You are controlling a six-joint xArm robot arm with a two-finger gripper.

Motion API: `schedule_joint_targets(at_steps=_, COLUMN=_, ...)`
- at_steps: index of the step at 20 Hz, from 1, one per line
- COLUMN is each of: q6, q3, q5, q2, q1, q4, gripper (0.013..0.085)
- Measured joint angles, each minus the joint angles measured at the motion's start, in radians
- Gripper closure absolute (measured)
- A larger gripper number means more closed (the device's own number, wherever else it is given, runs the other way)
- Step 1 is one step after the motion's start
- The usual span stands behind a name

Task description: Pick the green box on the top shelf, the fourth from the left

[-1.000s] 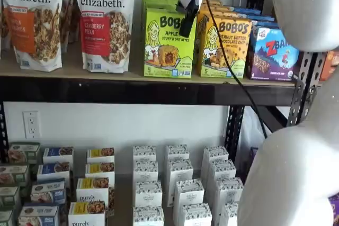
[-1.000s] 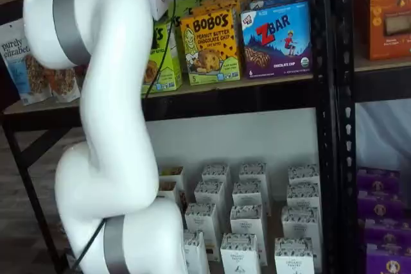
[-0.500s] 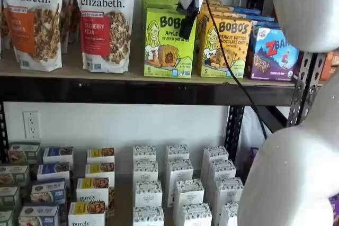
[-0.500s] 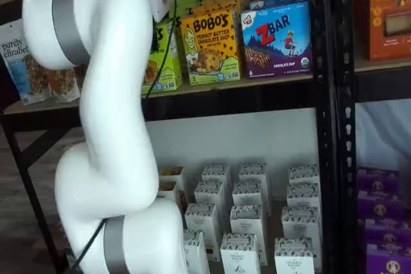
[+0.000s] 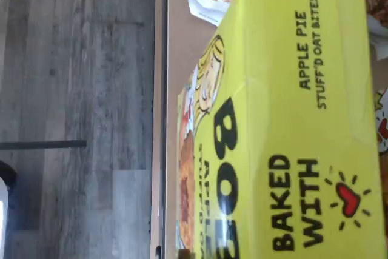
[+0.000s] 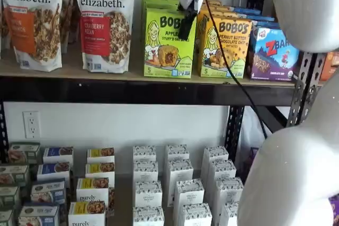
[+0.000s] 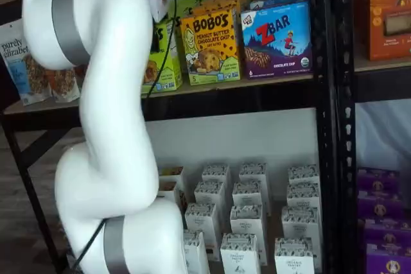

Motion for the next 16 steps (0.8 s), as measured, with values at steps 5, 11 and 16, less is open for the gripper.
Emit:
schedule_joint_targets(at_steps=5, q6=0.001, q3=-0.01, q5=0.01, q2=0.004, q1=0.0, q4=0.0, gripper=0.033)
schedule_joint_targets(at_steps=11, q6=0.005, q3=-0.01, q5=0.011, q2=0.003, q1=0.004, q4=-0.004, gripper=0.049)
schedule_joint_targets(at_steps=16, q6=0.009, q3=-0.007, q5=0.007, q2=0.0, q1=0.009, q4=-0.008, gripper=0.049)
